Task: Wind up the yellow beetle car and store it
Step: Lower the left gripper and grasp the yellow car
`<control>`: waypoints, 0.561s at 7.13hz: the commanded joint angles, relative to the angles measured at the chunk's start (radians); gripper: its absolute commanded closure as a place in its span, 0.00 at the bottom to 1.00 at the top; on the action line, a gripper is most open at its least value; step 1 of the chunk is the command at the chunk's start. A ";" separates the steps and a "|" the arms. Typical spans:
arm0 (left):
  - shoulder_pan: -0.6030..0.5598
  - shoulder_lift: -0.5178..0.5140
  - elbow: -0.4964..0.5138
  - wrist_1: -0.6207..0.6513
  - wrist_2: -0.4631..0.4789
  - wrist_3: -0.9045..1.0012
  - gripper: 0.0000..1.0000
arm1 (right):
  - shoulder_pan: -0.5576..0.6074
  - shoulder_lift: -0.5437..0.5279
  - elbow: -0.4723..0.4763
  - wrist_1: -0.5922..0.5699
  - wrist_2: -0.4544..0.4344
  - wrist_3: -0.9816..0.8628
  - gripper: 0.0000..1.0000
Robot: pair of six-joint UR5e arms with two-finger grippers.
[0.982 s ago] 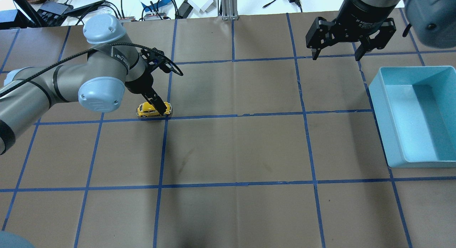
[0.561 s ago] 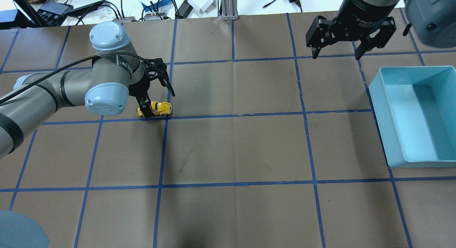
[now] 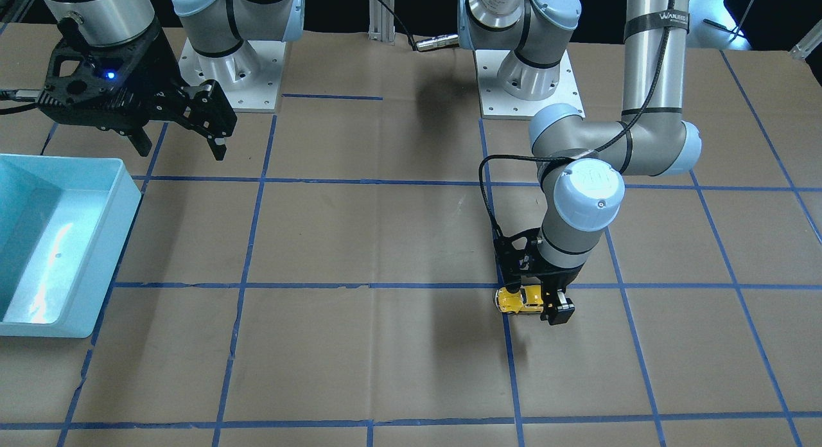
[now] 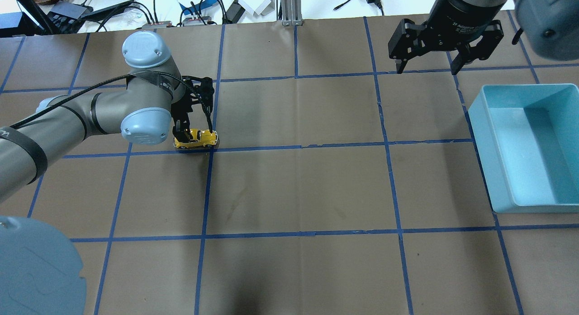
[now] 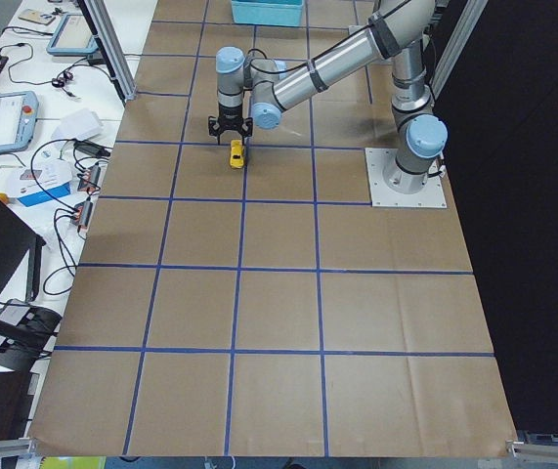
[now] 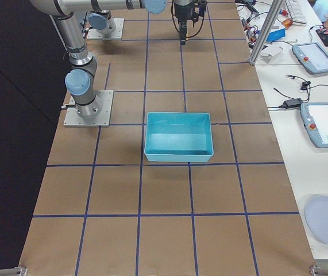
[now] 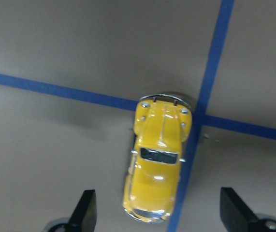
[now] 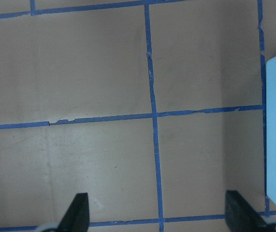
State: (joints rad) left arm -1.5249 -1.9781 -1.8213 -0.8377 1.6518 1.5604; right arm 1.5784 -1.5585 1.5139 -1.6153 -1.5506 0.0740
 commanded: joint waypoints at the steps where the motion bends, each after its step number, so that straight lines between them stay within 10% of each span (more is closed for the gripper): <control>1: 0.008 0.001 -0.018 -0.006 -0.032 0.003 0.22 | 0.000 0.000 -0.001 0.000 0.001 0.000 0.00; 4: 0.017 -0.008 -0.007 -0.009 -0.056 -0.032 0.31 | 0.000 0.002 -0.001 0.000 -0.002 0.000 0.00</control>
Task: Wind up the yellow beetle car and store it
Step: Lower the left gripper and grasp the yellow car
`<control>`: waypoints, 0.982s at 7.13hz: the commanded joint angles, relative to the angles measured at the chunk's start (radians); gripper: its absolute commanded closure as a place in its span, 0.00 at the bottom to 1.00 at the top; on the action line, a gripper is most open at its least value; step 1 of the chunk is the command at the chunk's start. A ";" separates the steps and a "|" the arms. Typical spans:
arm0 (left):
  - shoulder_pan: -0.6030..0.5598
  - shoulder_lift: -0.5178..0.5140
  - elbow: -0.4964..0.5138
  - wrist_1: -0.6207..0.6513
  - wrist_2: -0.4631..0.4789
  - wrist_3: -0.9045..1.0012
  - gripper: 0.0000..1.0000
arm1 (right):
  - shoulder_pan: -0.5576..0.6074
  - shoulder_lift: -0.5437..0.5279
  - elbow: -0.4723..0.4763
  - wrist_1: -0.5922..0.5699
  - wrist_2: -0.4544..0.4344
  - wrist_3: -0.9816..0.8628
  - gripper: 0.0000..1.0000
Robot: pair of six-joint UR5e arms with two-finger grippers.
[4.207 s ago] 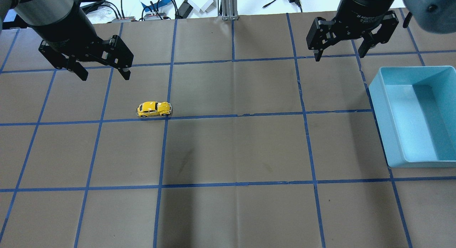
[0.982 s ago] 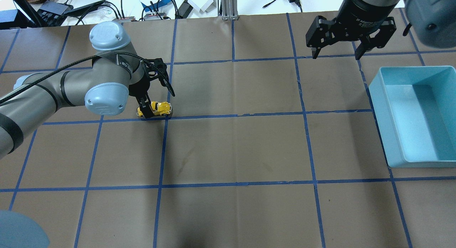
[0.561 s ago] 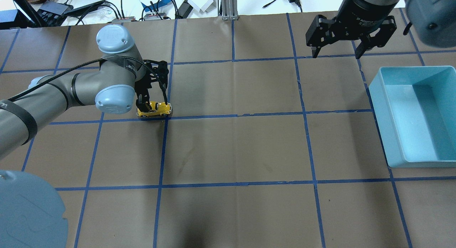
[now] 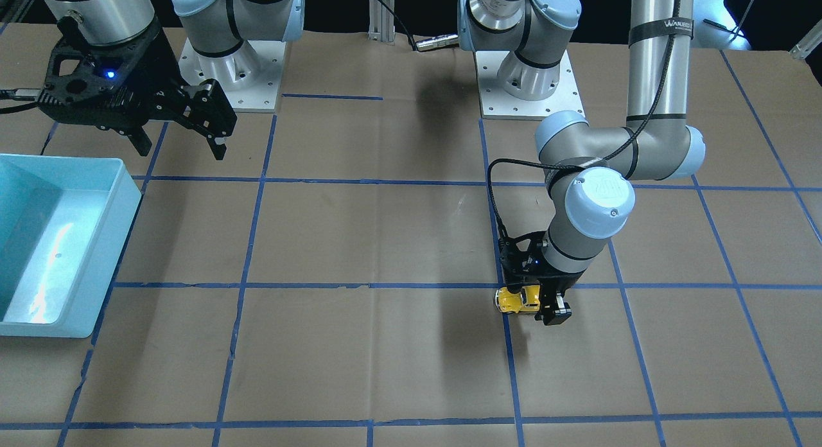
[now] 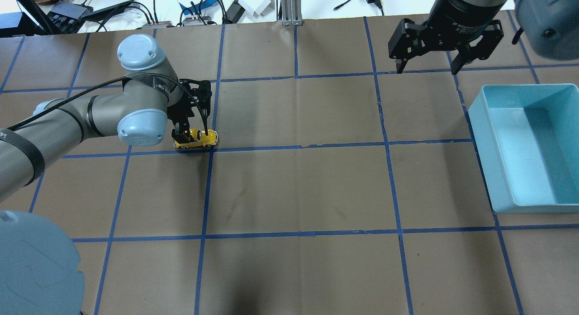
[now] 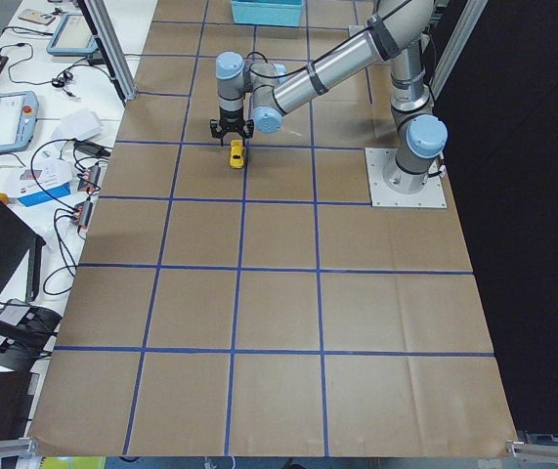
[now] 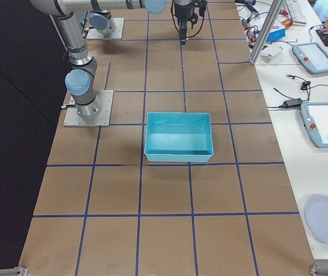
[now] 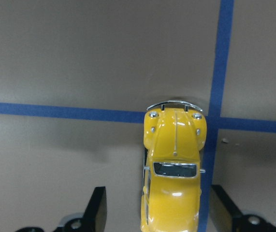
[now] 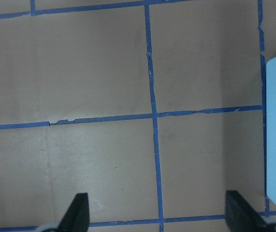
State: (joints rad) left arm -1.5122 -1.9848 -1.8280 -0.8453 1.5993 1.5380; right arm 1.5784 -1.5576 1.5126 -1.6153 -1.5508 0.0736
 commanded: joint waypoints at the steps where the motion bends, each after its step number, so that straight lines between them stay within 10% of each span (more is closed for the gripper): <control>1: 0.007 -0.002 -0.010 0.000 -0.004 -0.007 0.31 | 0.000 -0.001 0.001 0.000 0.000 0.000 0.00; 5: 0.007 -0.020 -0.010 0.000 -0.033 -0.013 0.31 | 0.000 0.001 -0.002 0.000 0.000 0.000 0.00; 6: 0.007 -0.020 -0.007 0.000 -0.035 -0.012 0.58 | 0.000 0.001 -0.002 0.000 0.000 0.000 0.00; 7: 0.007 -0.020 -0.008 0.000 -0.032 -0.012 0.62 | 0.000 0.001 -0.002 0.000 0.000 0.000 0.00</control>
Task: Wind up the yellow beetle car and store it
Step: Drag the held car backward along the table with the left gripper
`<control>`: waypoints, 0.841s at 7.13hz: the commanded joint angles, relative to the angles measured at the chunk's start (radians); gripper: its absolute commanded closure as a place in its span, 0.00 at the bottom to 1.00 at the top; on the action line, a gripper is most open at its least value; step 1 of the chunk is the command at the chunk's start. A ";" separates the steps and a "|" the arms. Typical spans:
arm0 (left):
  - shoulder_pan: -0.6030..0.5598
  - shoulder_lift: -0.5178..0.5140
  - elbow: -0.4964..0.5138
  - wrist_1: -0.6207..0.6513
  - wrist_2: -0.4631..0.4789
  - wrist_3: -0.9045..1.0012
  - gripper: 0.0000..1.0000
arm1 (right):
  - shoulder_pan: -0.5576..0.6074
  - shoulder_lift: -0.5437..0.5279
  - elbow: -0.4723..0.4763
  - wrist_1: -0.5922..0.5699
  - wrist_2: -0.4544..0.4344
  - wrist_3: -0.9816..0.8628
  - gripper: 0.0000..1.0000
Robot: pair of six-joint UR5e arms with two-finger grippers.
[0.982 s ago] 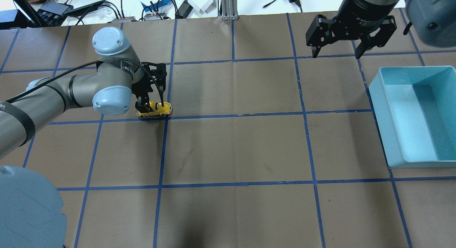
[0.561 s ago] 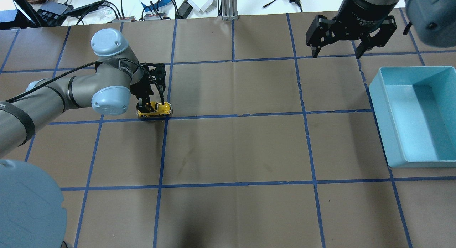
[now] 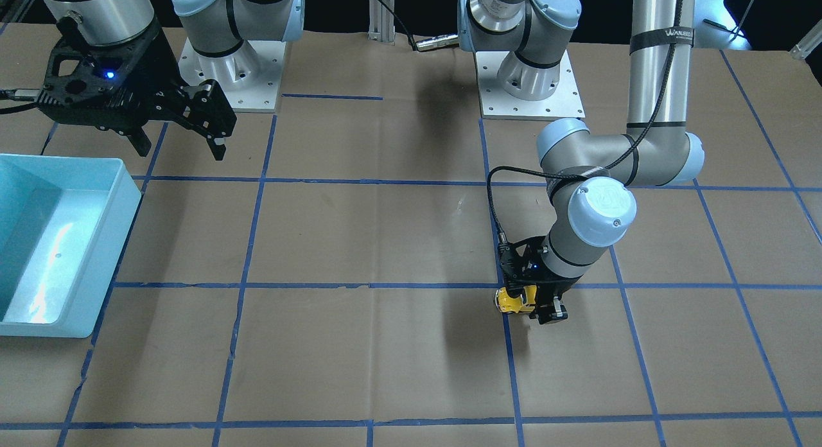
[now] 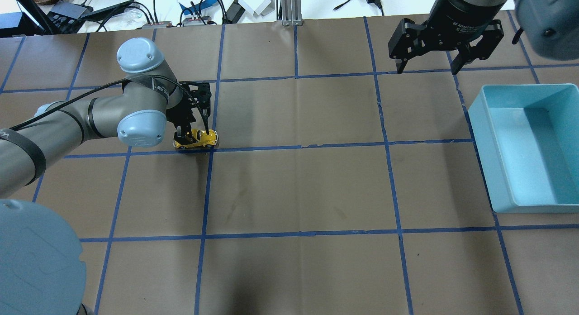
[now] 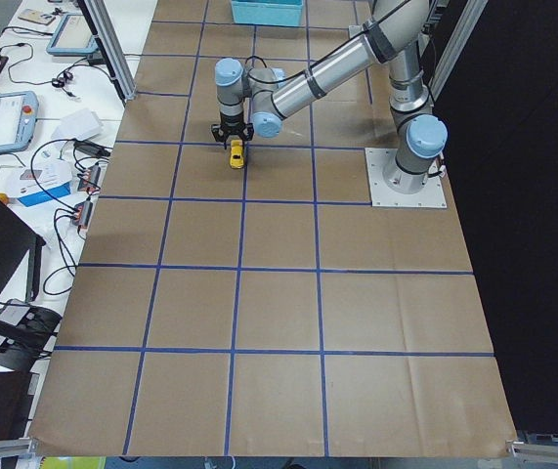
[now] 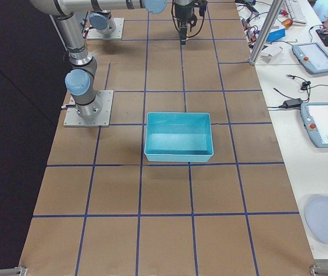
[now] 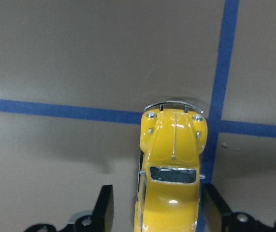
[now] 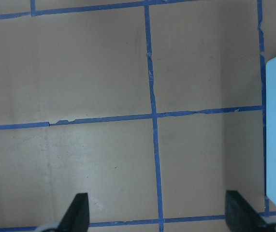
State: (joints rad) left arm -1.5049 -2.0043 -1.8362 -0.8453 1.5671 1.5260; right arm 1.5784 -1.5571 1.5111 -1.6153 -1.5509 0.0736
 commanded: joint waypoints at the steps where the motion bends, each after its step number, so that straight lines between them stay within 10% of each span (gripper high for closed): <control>1: 0.000 -0.001 0.002 0.000 0.001 0.002 0.64 | 0.000 0.000 0.000 0.000 0.002 0.002 0.00; 6: 0.000 0.030 0.006 -0.047 -0.042 0.016 0.79 | -0.003 0.003 0.000 -0.002 0.002 0.000 0.00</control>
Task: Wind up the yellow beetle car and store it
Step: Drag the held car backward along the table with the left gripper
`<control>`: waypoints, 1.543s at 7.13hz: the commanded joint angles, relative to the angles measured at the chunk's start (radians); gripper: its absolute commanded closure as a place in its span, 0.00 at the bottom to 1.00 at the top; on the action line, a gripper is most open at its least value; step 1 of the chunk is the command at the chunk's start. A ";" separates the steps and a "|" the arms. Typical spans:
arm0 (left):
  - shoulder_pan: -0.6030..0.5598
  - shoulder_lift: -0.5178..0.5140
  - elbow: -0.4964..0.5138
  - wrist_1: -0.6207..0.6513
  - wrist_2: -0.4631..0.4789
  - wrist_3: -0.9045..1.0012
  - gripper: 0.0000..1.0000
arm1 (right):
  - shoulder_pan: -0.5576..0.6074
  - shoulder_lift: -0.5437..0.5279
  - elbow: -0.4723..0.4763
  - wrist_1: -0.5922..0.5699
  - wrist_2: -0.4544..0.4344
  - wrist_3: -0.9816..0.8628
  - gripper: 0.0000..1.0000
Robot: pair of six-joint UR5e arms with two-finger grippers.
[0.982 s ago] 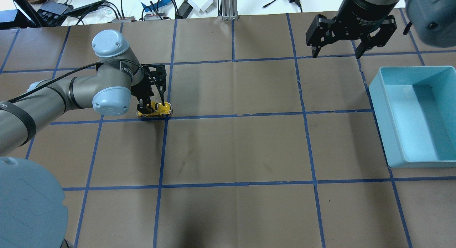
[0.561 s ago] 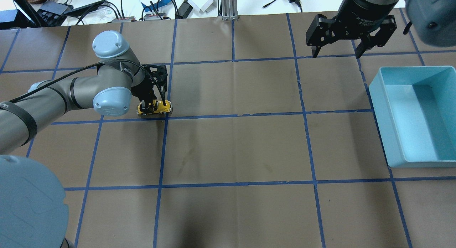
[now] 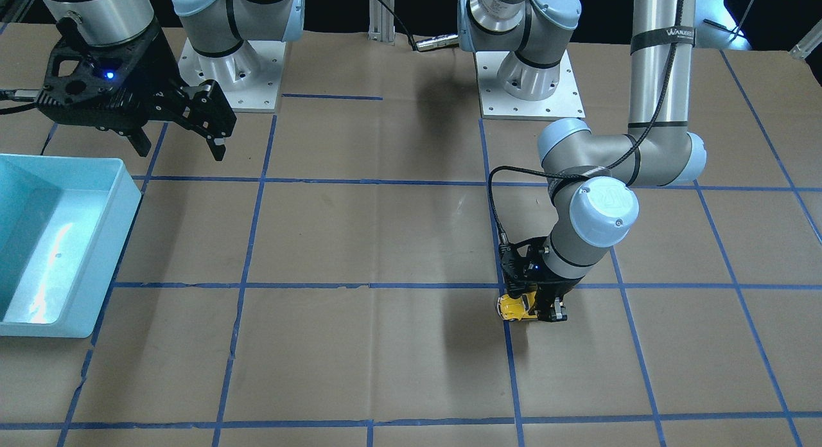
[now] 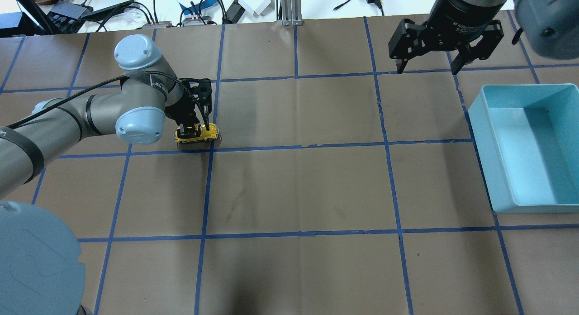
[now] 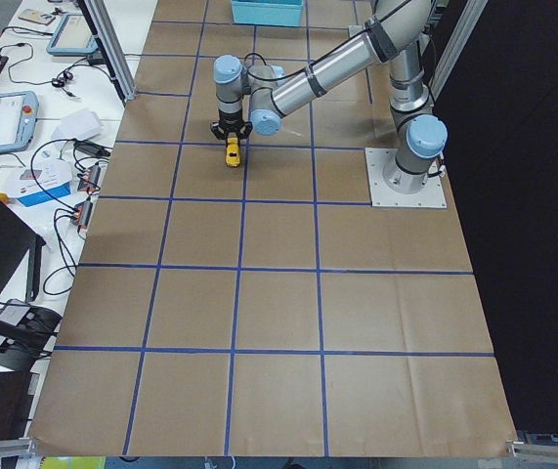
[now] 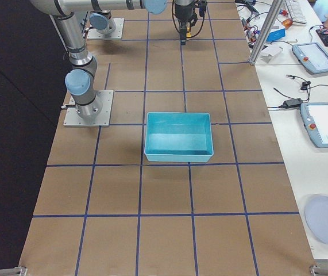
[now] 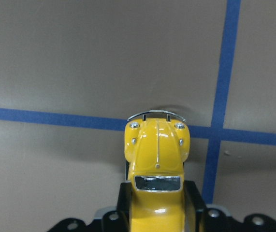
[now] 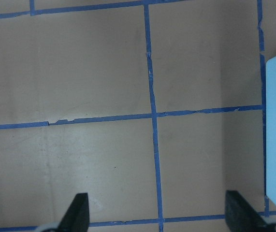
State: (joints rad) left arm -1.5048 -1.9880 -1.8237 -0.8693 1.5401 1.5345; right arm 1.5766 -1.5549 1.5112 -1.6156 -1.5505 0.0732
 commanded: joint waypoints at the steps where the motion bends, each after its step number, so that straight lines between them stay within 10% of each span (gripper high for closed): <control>1: 0.003 0.018 -0.014 -0.027 -0.075 0.012 0.79 | -0.003 0.001 0.006 -0.001 -0.002 -0.001 0.00; 11: 0.153 0.020 -0.049 -0.034 -0.199 0.185 0.79 | 0.005 -0.004 0.000 0.013 -0.016 -0.001 0.00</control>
State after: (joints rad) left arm -1.3695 -1.9677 -1.8722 -0.9038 1.3399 1.6787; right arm 1.5796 -1.5570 1.5122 -1.6057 -1.5671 0.0733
